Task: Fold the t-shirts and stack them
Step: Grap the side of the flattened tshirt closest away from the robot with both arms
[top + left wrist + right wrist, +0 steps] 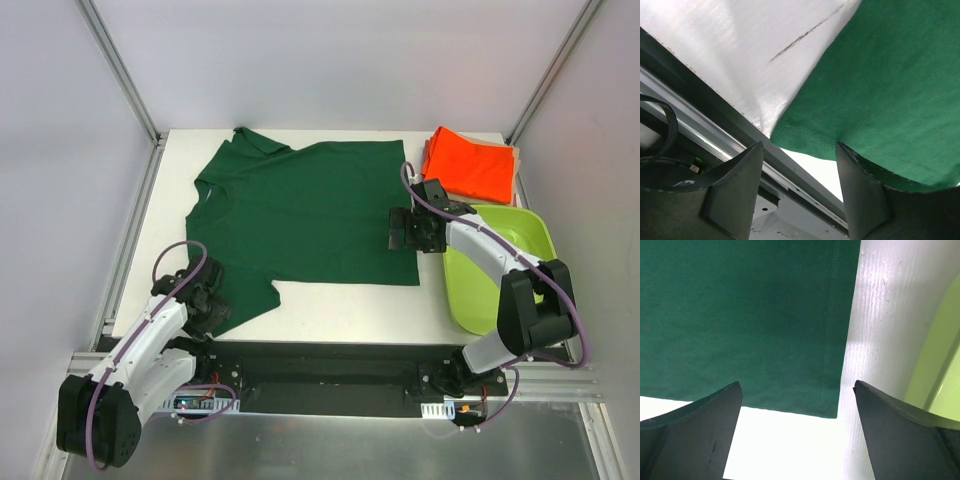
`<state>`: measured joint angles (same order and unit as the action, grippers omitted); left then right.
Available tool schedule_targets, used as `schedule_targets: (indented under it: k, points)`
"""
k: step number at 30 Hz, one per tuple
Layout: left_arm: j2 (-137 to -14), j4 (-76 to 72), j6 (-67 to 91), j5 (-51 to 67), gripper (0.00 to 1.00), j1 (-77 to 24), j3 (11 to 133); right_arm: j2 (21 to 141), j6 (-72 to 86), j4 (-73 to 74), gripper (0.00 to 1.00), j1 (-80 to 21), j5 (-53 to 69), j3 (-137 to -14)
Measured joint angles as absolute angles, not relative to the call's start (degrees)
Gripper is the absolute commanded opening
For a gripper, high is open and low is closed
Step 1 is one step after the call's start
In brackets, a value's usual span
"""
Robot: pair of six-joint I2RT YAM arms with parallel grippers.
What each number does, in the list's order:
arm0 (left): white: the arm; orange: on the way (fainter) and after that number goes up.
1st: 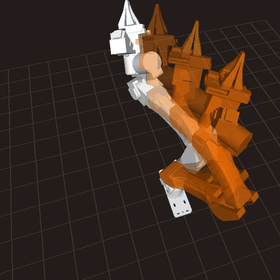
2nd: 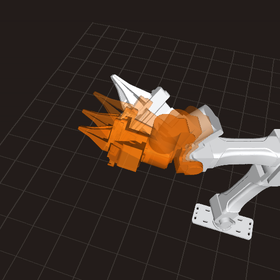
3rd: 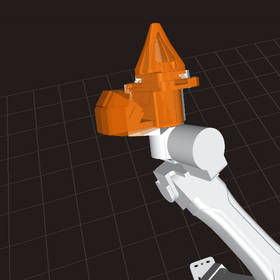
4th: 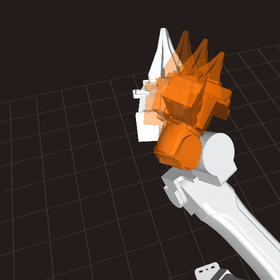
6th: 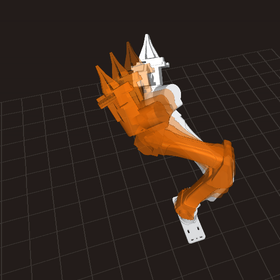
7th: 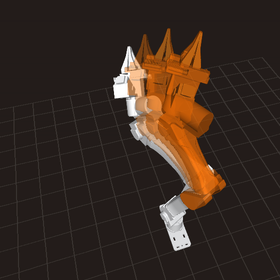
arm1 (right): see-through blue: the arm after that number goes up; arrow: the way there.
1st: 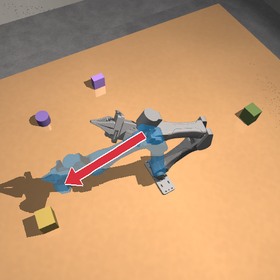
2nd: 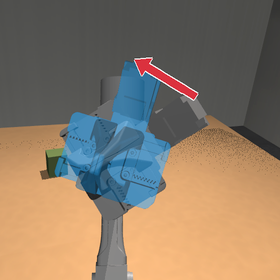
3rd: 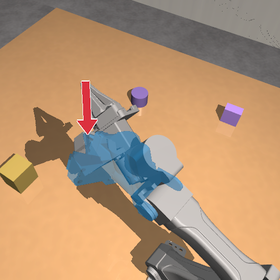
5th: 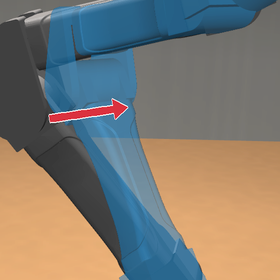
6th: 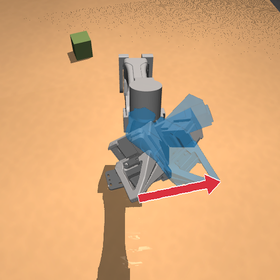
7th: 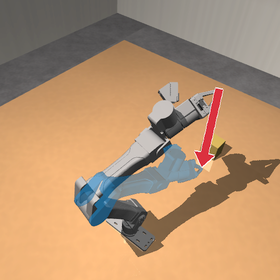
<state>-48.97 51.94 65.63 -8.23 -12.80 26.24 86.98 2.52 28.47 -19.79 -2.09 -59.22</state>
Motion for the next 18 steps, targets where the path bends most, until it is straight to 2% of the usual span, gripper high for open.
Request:
schedule_targets:
  k: [8, 10, 11, 15, 18]
  points:
    - [-49.8, 49.5, 66.6, -9.1, 0.43, -12.8, 25.6, 88.6, 2.5, 28.5, 0.96, -19.8, -2.0, -59.2]
    - [-51.2, 48.9, 66.7, -9.5, 0.33, -12.8, 25.3, 88.6, 2.5, 28.5, 0.96, -19.7, -2.0, -59.2]
    - [-52.1, 48.8, 66.8, -9.6, 0.24, -12.8, 25.4, 88.6, 2.5, 28.5, 0.96, -19.6, -2.0, -59.2]
    - [-53.6, 48.1, 67.1, -9.6, 0.00, -12.8, 25.7, 88.7, 2.5, 28.5, 0.96, -19.3, -2.0, -59.2]
    - [-54.0, 47.6, 67.0, -9.6, 0.00, -12.8, 25.8, 88.7, 2.5, 28.5, 0.96, -19.0, -2.1, -59.2]
